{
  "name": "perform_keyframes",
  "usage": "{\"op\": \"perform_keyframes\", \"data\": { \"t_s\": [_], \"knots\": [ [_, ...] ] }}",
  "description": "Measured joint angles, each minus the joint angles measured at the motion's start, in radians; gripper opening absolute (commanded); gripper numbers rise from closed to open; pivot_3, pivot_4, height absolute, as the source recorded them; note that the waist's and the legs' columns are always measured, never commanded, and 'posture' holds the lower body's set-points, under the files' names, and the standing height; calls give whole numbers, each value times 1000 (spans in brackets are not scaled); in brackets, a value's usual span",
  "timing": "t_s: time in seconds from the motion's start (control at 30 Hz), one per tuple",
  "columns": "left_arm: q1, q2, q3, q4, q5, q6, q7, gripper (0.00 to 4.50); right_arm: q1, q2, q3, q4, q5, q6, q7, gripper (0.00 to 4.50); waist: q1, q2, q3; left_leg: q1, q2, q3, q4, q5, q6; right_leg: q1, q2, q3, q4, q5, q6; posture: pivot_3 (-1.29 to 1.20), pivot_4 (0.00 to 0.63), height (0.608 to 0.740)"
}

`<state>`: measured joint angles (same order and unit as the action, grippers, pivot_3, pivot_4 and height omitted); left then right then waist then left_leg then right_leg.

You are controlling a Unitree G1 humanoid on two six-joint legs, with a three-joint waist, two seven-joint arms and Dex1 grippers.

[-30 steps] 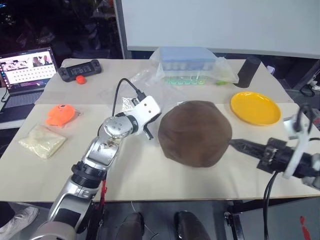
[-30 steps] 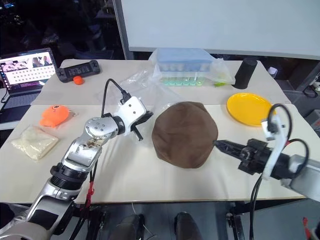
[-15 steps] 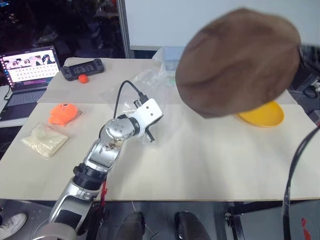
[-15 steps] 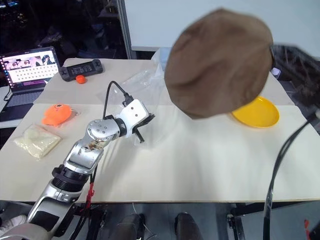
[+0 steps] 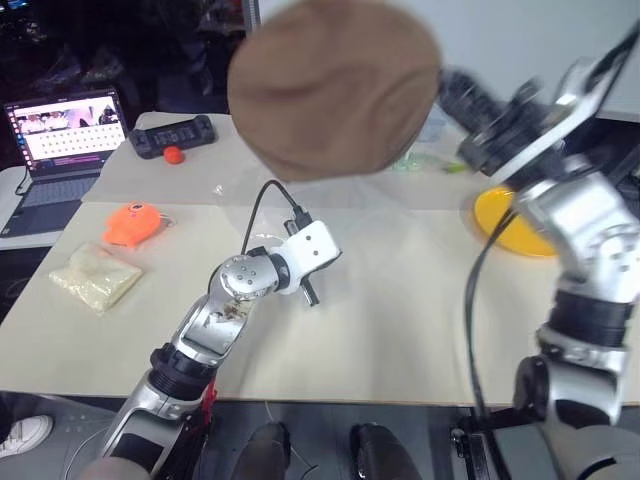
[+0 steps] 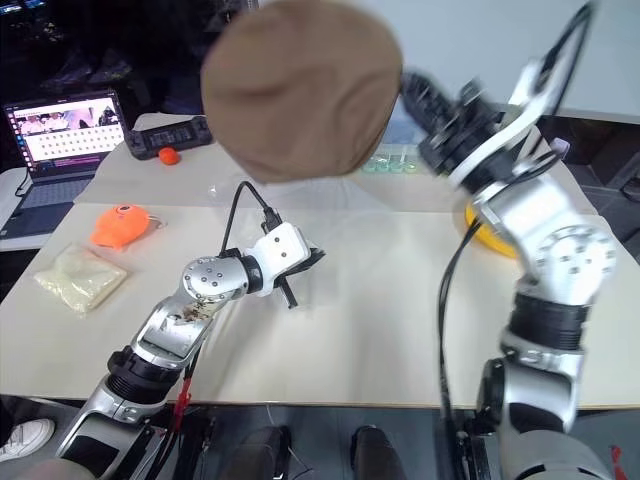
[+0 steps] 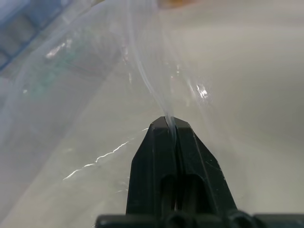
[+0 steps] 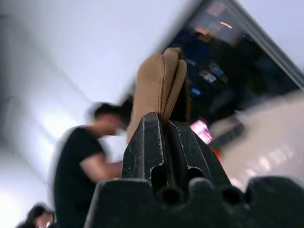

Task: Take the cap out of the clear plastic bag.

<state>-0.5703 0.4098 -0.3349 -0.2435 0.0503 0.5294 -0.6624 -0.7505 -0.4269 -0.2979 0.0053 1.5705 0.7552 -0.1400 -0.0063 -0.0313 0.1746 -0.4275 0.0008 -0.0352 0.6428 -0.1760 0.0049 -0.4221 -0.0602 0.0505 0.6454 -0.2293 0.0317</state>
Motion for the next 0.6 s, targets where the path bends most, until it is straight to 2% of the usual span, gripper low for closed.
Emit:
{"op": "perform_keyframes", "data": {
  "t_s": [0.17, 0.33, 0.43, 0.6],
  "knots": [
    [6, 15, 2, -1, 0, 5, -1, 0, 110, 26, -1, 183, -204, -40, -50, 25, -2, 0, 0, -1, -2, 0, 0, 0, 0, -1, 0, 0, -1, 1, 1, 0, 150, 740],
    [6, 17, 4, -1, 0, 9, 2, 0, 145, 39, -61, 324, -318, -54, -126, 25, -13, 0, 0, 0, -1, 1, 0, 0, 0, -1, 1, 1, 0, 1, 1, 0, 150, 740],
    [6, 17, 5, -1, 1, 13, 5, 0, 145, 40, -78, 344, -359, -44, -146, 812, -23, 0, 0, 2, -1, 2, 0, 0, 0, 0, 1, 3, 1, 1, 1, 0, 150, 740],
    [6, 17, 6, -1, 6, 13, 14, 0, 146, 58, -87, 342, -410, -2, -146, 2538, -35, 0, 0, 2, -1, 3, 0, 0, 0, 0, 1, 4, 1, 1, 1, 0, 150, 740]
  ]
}}
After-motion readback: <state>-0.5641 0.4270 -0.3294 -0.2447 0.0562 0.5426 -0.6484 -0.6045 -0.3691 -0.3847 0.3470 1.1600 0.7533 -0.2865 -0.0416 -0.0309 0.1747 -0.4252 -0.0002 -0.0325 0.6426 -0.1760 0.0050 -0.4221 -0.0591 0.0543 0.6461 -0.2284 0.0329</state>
